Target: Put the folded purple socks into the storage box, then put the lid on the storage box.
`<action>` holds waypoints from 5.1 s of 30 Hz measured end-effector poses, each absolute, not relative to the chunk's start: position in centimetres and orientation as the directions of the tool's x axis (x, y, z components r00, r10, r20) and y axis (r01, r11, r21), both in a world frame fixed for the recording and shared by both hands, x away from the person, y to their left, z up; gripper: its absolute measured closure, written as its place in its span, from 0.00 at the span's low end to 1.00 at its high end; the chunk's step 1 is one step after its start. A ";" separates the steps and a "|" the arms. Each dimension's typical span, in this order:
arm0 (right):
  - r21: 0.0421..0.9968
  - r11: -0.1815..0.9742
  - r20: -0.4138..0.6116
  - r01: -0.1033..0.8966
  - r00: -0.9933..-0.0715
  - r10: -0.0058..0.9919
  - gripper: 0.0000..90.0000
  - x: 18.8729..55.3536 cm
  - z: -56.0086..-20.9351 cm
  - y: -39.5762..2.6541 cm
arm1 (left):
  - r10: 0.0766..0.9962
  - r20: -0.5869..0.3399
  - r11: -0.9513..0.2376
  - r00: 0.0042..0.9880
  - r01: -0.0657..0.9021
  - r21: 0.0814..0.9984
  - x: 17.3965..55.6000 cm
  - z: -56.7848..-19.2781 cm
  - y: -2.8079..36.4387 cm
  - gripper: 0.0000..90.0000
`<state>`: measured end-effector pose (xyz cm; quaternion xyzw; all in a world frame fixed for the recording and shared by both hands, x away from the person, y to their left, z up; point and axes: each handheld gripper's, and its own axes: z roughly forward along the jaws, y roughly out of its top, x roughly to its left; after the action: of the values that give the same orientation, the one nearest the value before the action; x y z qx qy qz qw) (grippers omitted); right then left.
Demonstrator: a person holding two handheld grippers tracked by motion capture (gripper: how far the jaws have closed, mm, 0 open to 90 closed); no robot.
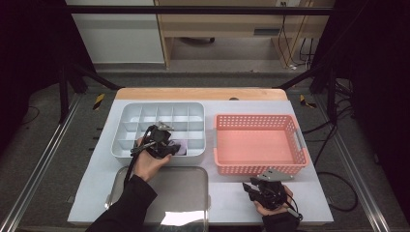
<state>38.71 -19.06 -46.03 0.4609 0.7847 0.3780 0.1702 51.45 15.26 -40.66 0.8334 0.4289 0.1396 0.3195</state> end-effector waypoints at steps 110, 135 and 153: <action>0.791 0.313 0.166 0.525 -0.678 0.717 0.47 38.5 -45.6 -10.7 | 0.862 -0.148 -0.157 0.485 0.533 0.832 39.8 -44.2 35.6 0.50; 0.736 0.275 0.256 0.619 -0.630 0.733 0.59 37.3 -47.0 -9.8 | 0.877 -0.199 -0.170 0.437 0.669 0.724 34.6 -47.2 35.7 0.52; 0.685 0.166 0.396 0.709 -0.554 0.732 0.67 35.9 -48.7 -9.6 | 0.890 -0.204 -0.149 0.407 0.685 0.713 33.6 -47.8 35.1 0.54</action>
<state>35.88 -9.58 -48.74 0.4720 0.7635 0.4407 0.0133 33.61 35.06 -47.76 0.7461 0.5278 0.1342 0.3832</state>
